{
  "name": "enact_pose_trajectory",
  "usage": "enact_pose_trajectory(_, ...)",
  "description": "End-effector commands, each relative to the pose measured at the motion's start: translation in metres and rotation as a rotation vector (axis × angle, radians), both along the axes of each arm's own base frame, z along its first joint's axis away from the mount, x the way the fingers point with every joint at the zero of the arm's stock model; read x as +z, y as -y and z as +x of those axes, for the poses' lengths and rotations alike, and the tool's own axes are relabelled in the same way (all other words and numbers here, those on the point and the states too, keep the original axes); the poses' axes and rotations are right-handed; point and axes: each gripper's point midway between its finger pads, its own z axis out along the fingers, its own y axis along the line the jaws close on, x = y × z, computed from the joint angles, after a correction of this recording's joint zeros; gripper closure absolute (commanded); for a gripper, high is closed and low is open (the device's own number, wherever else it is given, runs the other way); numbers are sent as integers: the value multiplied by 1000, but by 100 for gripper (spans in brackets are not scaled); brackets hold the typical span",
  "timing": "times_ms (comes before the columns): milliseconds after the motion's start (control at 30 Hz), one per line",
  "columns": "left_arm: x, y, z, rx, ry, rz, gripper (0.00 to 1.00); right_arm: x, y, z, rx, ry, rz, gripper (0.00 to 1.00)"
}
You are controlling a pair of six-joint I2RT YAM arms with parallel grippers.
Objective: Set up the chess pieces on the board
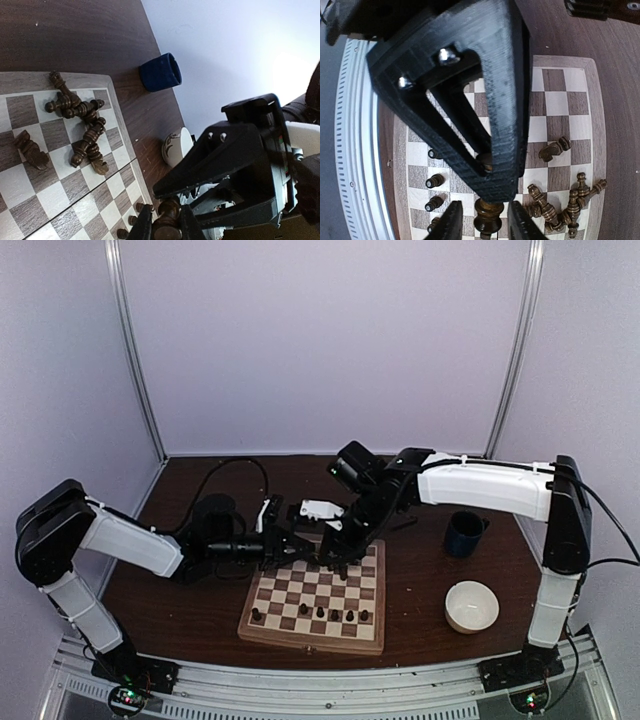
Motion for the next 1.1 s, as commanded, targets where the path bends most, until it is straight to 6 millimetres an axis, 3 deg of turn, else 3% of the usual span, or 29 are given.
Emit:
enact_pose_trajectory(0, 29, 2, -1, -2, 91, -114, 93, 60, 7, 6, -14, -96, 217, 59)
enact_pose_trajectory(100, 45, -1, 0, 15, 139, -158, 93, 87, 23, 15, -68, -277, 394, 53)
enact_pose_trajectory(200, 62, -5, 2, 40, 194, -206, 93, 97, 32, 25, -126, -446, 516, 51)
enact_pose_trajectory(433, 83, -5, 6, 56, 255, -285, 93, 100, 21, 9, -110, -694, 630, 43)
enact_pose_trajectory(700, 84, -3, 10, 62, 251, -306, 93, 93, 3, -7, -81, -789, 612, 40)
enact_pose_trajectory(967, 83, -6, 11, 72, 250, -308, 93, 87, -1, -4, -100, -801, 607, 51)
enact_pose_trajectory(1067, 81, -5, 11, 71, 246, -305, 93, 86, -1, -2, -107, -795, 608, 59)
